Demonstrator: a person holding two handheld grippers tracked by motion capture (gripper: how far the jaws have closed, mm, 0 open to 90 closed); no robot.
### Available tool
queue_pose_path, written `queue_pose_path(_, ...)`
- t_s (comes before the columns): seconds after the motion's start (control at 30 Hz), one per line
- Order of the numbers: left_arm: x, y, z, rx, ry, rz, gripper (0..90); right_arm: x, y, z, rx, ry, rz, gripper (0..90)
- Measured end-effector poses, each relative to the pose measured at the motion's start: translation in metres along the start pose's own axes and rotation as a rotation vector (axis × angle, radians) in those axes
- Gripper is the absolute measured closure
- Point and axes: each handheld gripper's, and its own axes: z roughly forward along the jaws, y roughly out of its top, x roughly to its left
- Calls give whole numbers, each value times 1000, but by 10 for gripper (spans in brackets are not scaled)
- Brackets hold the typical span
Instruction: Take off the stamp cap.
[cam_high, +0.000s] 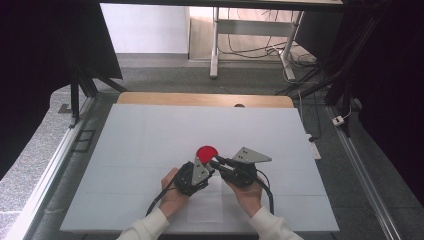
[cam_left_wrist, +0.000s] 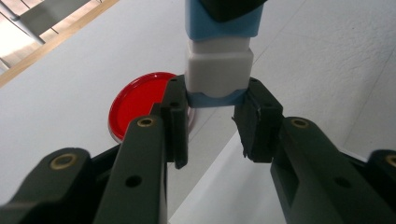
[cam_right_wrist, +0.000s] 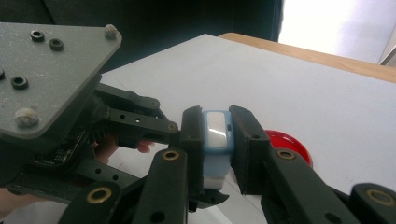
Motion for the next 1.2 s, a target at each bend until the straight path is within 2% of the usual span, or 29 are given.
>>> queue_pose_path(0.43, 0, 0, 0, -1, -2, -22, 661, 3, -2, 0, -18, -21, -2, 759)
queue_pose_path(0.53, 1, -1, 0, -10, -24, -45, 661, 4, -2, -1, -22, -23, -2, 759)
queue_pose_path(0.6, 0, -1, 0, -4, -3, -25, 661, 3, -2, 0, -20, -23, -3, 759)
queue_pose_path(0.8, -1, -1, 0, 6, 25, 26, 662, 2, -1, 1, -5, -12, -1, 759)
queue_pose_path(1.1, -3, -1, 0, 13, 52, 61, 663, 2, -2, 1, -7, -12, 3, 759)
queue_pose_path(1.2, -2, -1, 0, 8, 43, 52, 663, 2, -2, 1, -9, -12, 4, 759)
